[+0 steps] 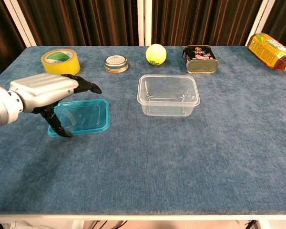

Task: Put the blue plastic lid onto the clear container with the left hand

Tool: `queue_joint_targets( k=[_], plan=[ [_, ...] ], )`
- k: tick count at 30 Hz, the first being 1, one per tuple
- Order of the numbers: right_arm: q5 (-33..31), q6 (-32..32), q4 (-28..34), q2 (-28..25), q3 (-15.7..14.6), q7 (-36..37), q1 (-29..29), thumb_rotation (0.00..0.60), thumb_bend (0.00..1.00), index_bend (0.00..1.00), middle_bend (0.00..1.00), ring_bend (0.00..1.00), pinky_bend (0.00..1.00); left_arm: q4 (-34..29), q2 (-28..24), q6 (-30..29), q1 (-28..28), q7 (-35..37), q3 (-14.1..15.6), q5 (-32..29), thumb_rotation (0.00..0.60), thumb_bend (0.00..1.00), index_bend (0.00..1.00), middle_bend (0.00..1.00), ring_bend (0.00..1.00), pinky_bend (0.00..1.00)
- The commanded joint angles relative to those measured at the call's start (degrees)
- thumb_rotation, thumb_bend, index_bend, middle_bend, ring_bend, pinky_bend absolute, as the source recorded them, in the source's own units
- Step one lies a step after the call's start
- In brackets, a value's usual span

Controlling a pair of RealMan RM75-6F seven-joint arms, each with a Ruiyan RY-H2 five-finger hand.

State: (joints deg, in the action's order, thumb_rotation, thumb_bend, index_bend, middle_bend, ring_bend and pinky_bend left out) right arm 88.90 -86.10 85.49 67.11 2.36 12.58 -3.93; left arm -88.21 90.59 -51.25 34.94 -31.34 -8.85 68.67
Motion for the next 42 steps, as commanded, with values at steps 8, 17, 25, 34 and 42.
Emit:
queue_joint_targets(
  k=[8, 17, 25, 34, 42],
  plan=[
    [-0.5, 0.5, 0.0, 0.2, 0.1, 0.0, -0.1, 0.600, 0.08, 0.00, 0.10, 0.00, 0.05, 2.1, -0.5, -1.3, 1.5, -3.6, 0.6, -4.6, 0.600, 0.00, 0.12, 0.09, 0.03, 0.04],
    [-0.2, 0.6, -0.4, 0.8, -0.1, 0.3, -0.2, 0.600, 0.08, 0.00, 0.10, 0.00, 0.05, 2.3, -2.8, -1.3, 2.8, -3.9, -1.2, -11.8, 0.600, 0.00, 0.12, 0.09, 0.03, 0.02],
    [-0.4, 0.3, -1.2, 0.9, -0.1, 1.0, 0.2, 0.600, 0.08, 0.00, 0.10, 0.00, 0.05, 0.3, -5.8, 5.7, 5.9, 2.1, -1.8, -15.1, 0.600, 0.00, 0.07, 0.08, 0.03, 0.02],
    [-0.8, 0.4, -2.6, 1.3, -0.2, 2.5, 0.5, 0.600, 0.08, 0.00, 0.10, 0.00, 0.05, 0.4, -5.7, 6.5, 9.6, -0.4, 0.2, -23.0, 0.600, 0.00, 0.07, 0.05, 0.03, 0.02],
    [-0.7, 0.6, -3.2, 1.5, -0.1, 2.9, 0.3, 0.600, 0.08, 0.00, 0.10, 0.00, 0.05, 0.5, -4.4, 2.1, 11.7, -5.5, 2.6, -27.7, 0.600, 0.00, 0.09, 0.05, 0.03, 0.02]
  ],
)
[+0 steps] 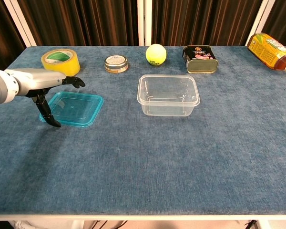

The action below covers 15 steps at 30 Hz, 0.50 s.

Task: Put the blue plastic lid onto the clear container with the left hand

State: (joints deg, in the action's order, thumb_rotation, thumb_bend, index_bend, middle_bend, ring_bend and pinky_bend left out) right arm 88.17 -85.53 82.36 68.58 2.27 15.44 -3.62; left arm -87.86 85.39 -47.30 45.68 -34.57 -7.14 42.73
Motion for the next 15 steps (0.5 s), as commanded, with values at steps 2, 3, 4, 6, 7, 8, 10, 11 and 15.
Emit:
queue_joint_targets(
  k=[2, 3, 4, 6, 7, 8, 10, 11, 15],
  plan=[
    [-0.1, 0.1, -0.1, 0.1, 0.0, 0.0, 0.0, 0.600, 0.08, 0.00, 0.10, 0.00, 0.05, 0.0, 1.3, -2.7, 1.8, -3.8, 1.2, -3.6, 0.600, 0.00, 0.09, 0.05, 0.03, 0.02],
    [-0.1, 0.1, -0.2, 0.1, 0.0, 0.1, 0.0, 0.600, 0.08, 0.00, 0.10, 0.00, 0.05, -0.2, 1.5, -3.0, 2.3, -4.8, 1.4, -4.7, 0.600, 0.00, 0.09, 0.05, 0.03, 0.02],
    [-0.2, 0.1, -0.2, 0.2, 0.0, 0.2, 0.1, 0.600, 0.08, 0.00, 0.10, 0.00, 0.05, -0.3, 1.6, -3.1, 2.7, -5.5, 1.6, -5.5, 0.600, 0.00, 0.09, 0.05, 0.03, 0.02],
    [-0.3, 0.1, -0.4, 0.2, 0.0, 0.3, 0.1, 0.600, 0.08, 0.00, 0.10, 0.00, 0.05, -0.5, 1.6, -3.3, 3.6, -7.1, 2.1, -7.3, 0.600, 0.00, 0.09, 0.05, 0.03, 0.02],
    [-0.4, 0.0, -0.5, 0.3, 0.0, 0.4, 0.2, 0.600, 0.08, 0.00, 0.10, 0.00, 0.05, -0.7, 1.7, -3.4, 4.1, -7.8, 2.3, -8.4, 0.600, 0.00, 0.09, 0.05, 0.03, 0.02],
    [-0.4, 0.0, -0.6, 0.3, 0.0, 0.5, 0.3, 0.600, 0.08, 0.00, 0.10, 0.00, 0.05, -0.8, 1.7, -3.4, 4.4, -8.1, 2.4, -9.1, 0.600, 0.00, 0.10, 0.05, 0.03, 0.02],
    [-0.6, 0.1, -0.8, 0.4, 0.0, 0.7, 0.4, 0.600, 0.08, 0.00, 0.10, 0.00, 0.05, -1.0, 1.8, -3.6, 5.0, -8.5, 2.5, -10.3, 0.600, 0.00, 0.12, 0.05, 0.03, 0.02],
    [-0.6, 0.1, -0.9, 0.4, -0.1, 0.7, 0.4, 0.600, 0.08, 0.00, 0.10, 0.00, 0.05, -0.9, 1.9, -3.6, 5.2, -8.6, 2.6, -10.7, 0.600, 0.00, 0.12, 0.05, 0.03, 0.02],
    [-0.5, 0.1, -1.1, 0.5, -0.1, 0.9, 0.4, 0.600, 0.08, 0.00, 0.10, 0.00, 0.05, -0.5, 2.1, -3.7, 6.1, -8.6, 2.8, -11.4, 0.600, 0.00, 0.15, 0.06, 0.03, 0.02]
  ],
)
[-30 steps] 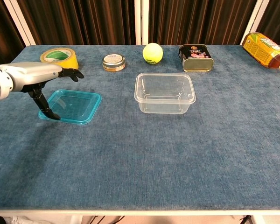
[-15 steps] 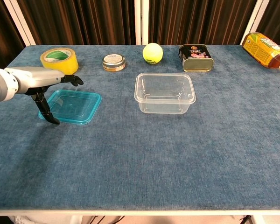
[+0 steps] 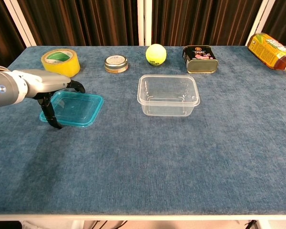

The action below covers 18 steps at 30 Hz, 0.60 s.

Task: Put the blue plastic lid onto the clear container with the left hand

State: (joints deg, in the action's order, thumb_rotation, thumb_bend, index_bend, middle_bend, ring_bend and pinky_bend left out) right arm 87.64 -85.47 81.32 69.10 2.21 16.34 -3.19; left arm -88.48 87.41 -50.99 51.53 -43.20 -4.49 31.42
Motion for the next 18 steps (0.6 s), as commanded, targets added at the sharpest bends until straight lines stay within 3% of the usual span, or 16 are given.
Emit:
queue_joint_targets(
  k=[1, 9, 18],
  plan=[
    [0.0, 0.0, -0.1, 0.1, 0.0, 0.1, 0.0, 0.600, 0.08, 0.00, 0.10, 0.00, 0.05, 0.3, 0.1, -0.1, 0.3, 0.2, 0.2, -0.1, 0.600, 0.00, 0.16, 0.08, 0.03, 0.02],
    [0.2, 0.1, -0.2, 0.2, 0.1, 0.1, -0.1, 0.600, 0.08, 0.00, 0.10, 0.00, 0.05, -0.5, -0.7, -2.0, 0.2, 2.3, 0.3, 3.3, 0.600, 0.04, 0.29, 0.26, 0.11, 0.02],
    [0.3, -0.1, -1.0, 0.5, 0.1, 1.0, -0.1, 0.600, 0.08, 0.00, 0.10, 0.00, 0.05, -5.6, -4.4, -4.2, 0.5, 3.4, -1.0, 4.7, 0.600, 0.05, 0.30, 0.28, 0.13, 0.02]
  ],
)
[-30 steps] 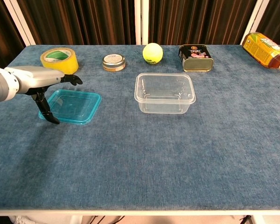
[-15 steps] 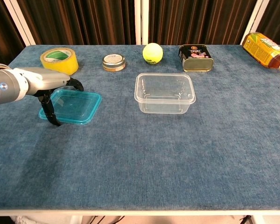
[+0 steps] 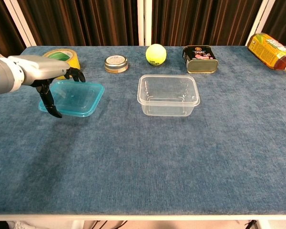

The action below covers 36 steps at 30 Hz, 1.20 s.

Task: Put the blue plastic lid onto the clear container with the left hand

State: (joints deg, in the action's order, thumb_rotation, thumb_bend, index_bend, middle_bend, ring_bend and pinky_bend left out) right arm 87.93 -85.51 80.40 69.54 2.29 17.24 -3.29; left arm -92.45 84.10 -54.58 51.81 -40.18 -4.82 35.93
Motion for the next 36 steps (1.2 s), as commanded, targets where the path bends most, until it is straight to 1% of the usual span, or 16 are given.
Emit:
queue_joint_targets(
  k=[1, 4, 8, 10, 15, 18, 21, 23, 28, 32, 36],
  plan=[
    [0.0, -0.2, -0.3, 0.0, 0.0, 0.2, 0.1, 0.600, 0.08, 0.00, 0.10, 0.00, 0.05, -2.9, -1.7, -0.8, 0.4, 0.8, -1.3, 0.3, 0.600, 0.05, 0.30, 0.28, 0.13, 0.02],
    [0.2, -0.5, -0.5, 0.0, 0.1, 0.4, 0.1, 0.600, 0.08, 0.00, 0.10, 0.00, 0.05, -5.7, -3.0, -1.0, 1.3, 1.1, -2.8, 0.2, 0.600, 0.05, 0.30, 0.28, 0.13, 0.03],
    [0.4, -1.2, -0.4, -0.6, 0.2, 0.4, 0.3, 0.600, 0.08, 0.00, 0.10, 0.00, 0.05, -9.1, -3.8, -0.8, 4.2, -0.3, -5.1, -1.8, 0.600, 0.05, 0.30, 0.28, 0.13, 0.03],
    [0.3, -1.5, -0.2, -1.1, 0.3, 0.3, 0.5, 0.600, 0.08, 0.00, 0.10, 0.00, 0.05, -10.1, -3.4, -1.0, 6.0, -1.3, -6.2, -2.8, 0.600, 0.05, 0.30, 0.28, 0.13, 0.04],
    [-0.1, -0.9, 0.1, -2.2, 0.1, 0.3, 0.7, 0.600, 0.08, 0.00, 0.10, 0.00, 0.05, -11.3, -1.1, -2.2, 10.6, -5.1, -7.7, -5.7, 0.600, 0.05, 0.30, 0.27, 0.13, 0.05],
    [0.0, -0.3, 0.1, -2.4, -0.1, 0.3, 0.5, 0.600, 0.08, 0.00, 0.10, 0.00, 0.05, -10.5, 1.8, -4.3, 14.2, -9.0, -8.4, -9.9, 0.600, 0.05, 0.30, 0.27, 0.13, 0.07],
    [-0.1, -0.5, -0.1, -2.2, 0.0, 0.8, 0.6, 0.600, 0.08, 0.00, 0.10, 0.00, 0.05, -9.4, 5.5, -6.0, 18.8, -13.5, -9.7, -17.5, 0.600, 0.05, 0.30, 0.27, 0.13, 0.07],
    [-0.1, -0.6, -0.3, -2.2, 0.1, 1.0, 0.6, 0.600, 0.08, 0.00, 0.10, 0.00, 0.05, -8.3, 7.3, -6.3, 21.2, -15.3, -10.6, -21.5, 0.600, 0.05, 0.30, 0.27, 0.13, 0.08],
    [0.0, -1.0, -0.4, -2.4, 0.1, 1.2, 0.8, 0.600, 0.08, 0.00, 0.10, 0.00, 0.05, -2.9, 12.6, -8.9, 27.2, -20.1, -13.0, -29.8, 0.600, 0.05, 0.30, 0.28, 0.13, 0.10],
    [0.1, -1.3, -0.3, -2.6, 0.0, 1.3, 1.0, 0.600, 0.08, 0.00, 0.10, 0.00, 0.05, 0.5, 15.5, -10.5, 30.0, -21.8, -15.1, -33.4, 0.600, 0.05, 0.30, 0.28, 0.13, 0.10],
    [0.0, -1.4, -0.4, -2.5, 0.0, 1.4, 1.2, 0.600, 0.08, 0.00, 0.10, 0.00, 0.05, 2.7, 17.6, -12.1, 31.8, -23.6, -15.2, -33.4, 0.600, 0.05, 0.30, 0.28, 0.13, 0.11]
  ],
)
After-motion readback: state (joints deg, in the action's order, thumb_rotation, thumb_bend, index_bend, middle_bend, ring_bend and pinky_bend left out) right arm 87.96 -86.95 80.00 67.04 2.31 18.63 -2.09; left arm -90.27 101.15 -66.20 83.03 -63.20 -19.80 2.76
